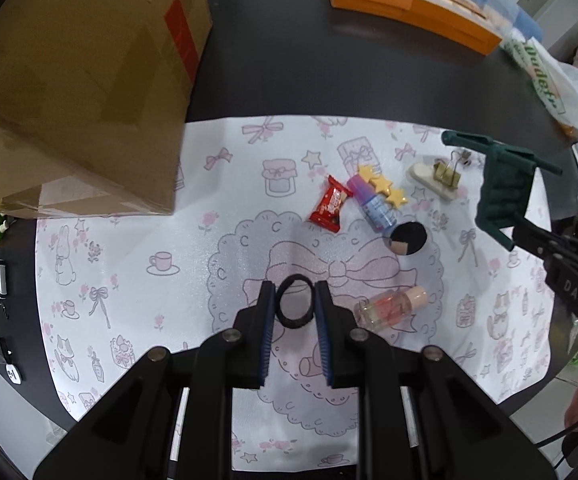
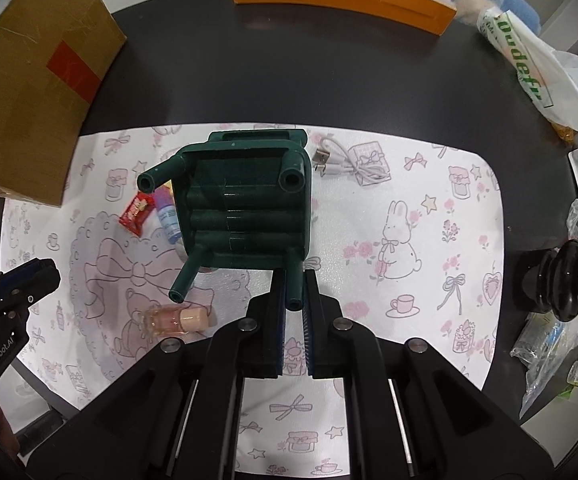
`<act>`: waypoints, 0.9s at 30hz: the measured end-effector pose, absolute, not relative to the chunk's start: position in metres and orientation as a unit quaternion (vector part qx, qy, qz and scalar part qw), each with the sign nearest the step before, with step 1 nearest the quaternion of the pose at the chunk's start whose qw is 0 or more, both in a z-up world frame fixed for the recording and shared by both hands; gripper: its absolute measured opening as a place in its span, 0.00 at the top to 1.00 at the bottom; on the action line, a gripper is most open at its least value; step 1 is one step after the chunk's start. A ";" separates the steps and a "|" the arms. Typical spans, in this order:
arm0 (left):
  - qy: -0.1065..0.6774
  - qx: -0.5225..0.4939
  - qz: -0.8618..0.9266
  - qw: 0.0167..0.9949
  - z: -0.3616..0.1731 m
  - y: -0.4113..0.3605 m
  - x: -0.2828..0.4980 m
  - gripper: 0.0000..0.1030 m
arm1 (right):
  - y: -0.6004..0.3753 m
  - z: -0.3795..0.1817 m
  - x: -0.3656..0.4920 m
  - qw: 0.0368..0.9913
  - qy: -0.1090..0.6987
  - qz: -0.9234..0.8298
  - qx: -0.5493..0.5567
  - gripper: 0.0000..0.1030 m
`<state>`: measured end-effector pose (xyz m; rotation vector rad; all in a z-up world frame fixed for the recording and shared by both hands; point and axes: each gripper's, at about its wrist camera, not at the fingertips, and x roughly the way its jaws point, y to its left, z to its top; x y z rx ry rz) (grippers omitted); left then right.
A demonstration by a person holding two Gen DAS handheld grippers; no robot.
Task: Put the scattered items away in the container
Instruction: 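Grasp the black hair tie with the left gripper while right lifts the chair, then carry the green chair and black hair tie over the cardboard box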
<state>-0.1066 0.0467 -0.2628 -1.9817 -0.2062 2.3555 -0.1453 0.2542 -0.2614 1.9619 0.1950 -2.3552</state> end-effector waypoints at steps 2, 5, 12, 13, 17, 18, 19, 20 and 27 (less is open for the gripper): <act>-0.063 -0.640 0.766 0.026 -0.259 0.047 -0.102 0.81 | 0.247 -0.252 -0.140 0.034 0.064 -0.769 0.635 0.93; -0.069 -0.636 0.768 0.022 -0.245 0.039 -0.098 0.81 | 0.241 -0.239 -0.130 0.031 0.060 -0.773 0.631 0.93; -0.077 -0.609 0.789 0.000 -0.208 0.026 -0.091 0.81 | 0.239 -0.207 -0.118 0.023 0.047 -0.785 0.617 0.93; -0.080 -0.606 0.791 -0.002 -0.201 0.024 -0.087 0.81 | 0.239 -0.201 -0.116 0.022 0.045 -0.787 0.615 0.93; -0.086 -0.594 0.800 -0.001 -0.176 0.019 -0.087 0.81 | 0.237 -0.178 -0.113 0.021 0.040 -0.796 0.604 0.93; -0.088 -0.590 0.802 0.000 -0.169 0.019 -0.086 0.81 | 0.236 -0.171 -0.111 0.020 0.041 -0.798 0.601 0.93; -0.090 -0.587 0.805 0.001 -0.162 0.018 -0.086 0.81 | 0.235 -0.165 -0.110 0.020 0.042 -0.801 0.597 0.93; -0.094 -0.584 0.806 0.001 -0.155 0.017 -0.085 0.81 | 0.234 -0.157 -0.109 0.022 0.042 -0.803 0.594 0.93; -0.111 -0.566 0.817 -0.002 -0.119 0.006 -0.078 0.81 | 0.227 -0.116 -0.097 0.036 0.043 -0.815 0.576 0.93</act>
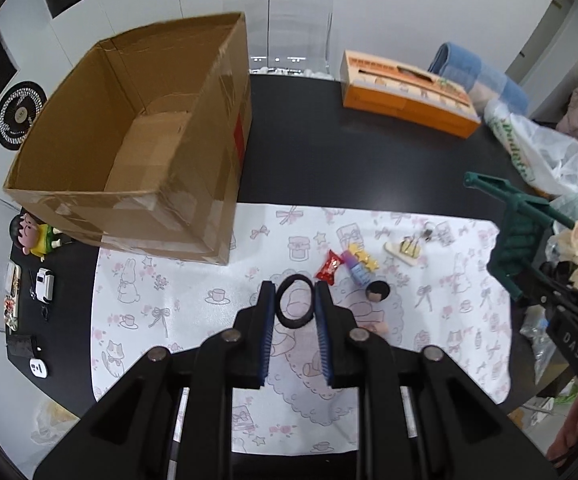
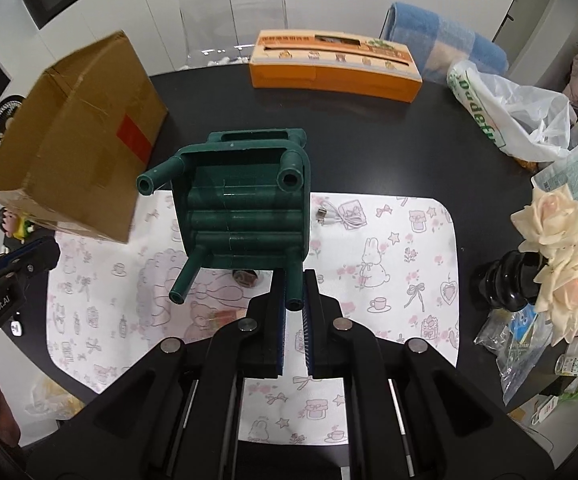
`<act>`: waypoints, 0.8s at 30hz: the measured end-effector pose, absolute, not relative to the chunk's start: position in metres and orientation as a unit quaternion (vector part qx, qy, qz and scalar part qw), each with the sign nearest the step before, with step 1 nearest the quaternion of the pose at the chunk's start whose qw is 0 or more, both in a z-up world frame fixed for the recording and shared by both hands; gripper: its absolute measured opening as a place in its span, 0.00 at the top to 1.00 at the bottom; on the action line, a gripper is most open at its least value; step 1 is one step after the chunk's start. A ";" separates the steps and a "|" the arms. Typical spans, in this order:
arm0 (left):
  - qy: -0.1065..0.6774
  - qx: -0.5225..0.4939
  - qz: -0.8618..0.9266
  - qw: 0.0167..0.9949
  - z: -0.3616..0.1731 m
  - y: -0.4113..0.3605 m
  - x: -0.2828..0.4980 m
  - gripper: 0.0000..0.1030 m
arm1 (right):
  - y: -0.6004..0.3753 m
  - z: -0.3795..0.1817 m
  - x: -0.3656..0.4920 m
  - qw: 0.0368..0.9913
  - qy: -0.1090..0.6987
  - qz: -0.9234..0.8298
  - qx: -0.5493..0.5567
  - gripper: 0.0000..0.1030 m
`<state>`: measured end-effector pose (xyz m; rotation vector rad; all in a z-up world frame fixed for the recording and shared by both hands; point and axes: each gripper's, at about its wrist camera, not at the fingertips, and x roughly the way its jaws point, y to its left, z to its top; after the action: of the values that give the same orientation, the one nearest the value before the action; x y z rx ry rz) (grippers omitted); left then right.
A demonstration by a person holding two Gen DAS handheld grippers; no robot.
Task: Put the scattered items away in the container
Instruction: 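Carry the green chair and black hair tie over the cardboard box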
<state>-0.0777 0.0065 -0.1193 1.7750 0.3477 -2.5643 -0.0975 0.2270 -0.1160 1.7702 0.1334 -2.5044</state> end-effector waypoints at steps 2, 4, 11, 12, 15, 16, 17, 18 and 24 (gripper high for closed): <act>0.115 0.562 -0.819 0.001 -0.110 0.004 -0.075 0.81 | 0.224 -0.105 -0.094 0.041 0.044 -0.820 0.569 0.93; 0.118 0.559 -0.821 -0.001 -0.103 0.002 -0.074 0.81 | 0.222 -0.097 -0.090 0.044 0.046 -0.822 0.566 0.93; 0.122 0.548 -0.828 -0.006 -0.087 -0.004 -0.071 0.81 | 0.219 -0.079 -0.087 0.052 0.037 -0.827 0.559 0.93; 0.122 0.548 -0.827 -0.006 -0.087 -0.004 -0.071 0.81 | 0.219 -0.078 -0.087 0.054 0.033 -0.826 0.559 0.93; 0.122 0.549 -0.827 -0.006 -0.086 -0.005 -0.072 0.81 | 0.217 -0.074 -0.088 0.059 0.031 -0.827 0.558 0.93; 0.123 0.548 -0.827 -0.006 -0.085 -0.006 -0.072 0.81 | 0.216 -0.073 -0.089 0.061 0.033 -0.829 0.555 0.93; 0.123 0.547 -0.828 -0.005 -0.085 -0.006 -0.072 0.81 | 0.214 -0.071 -0.090 0.063 0.034 -0.830 0.553 0.93; 0.124 0.546 -0.829 -0.004 -0.084 -0.007 -0.072 0.81 | 0.213 -0.070 -0.090 0.064 0.034 -0.830 0.553 0.93; 0.125 0.541 -0.832 0.003 -0.079 -0.014 -0.074 0.81 | 0.203 -0.066 -0.096 0.073 0.041 -0.833 0.547 0.93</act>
<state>-0.0744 -0.0135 -0.0794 1.6975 0.3923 -2.6079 -0.0959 0.2033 -0.0663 1.6415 0.1219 -2.5025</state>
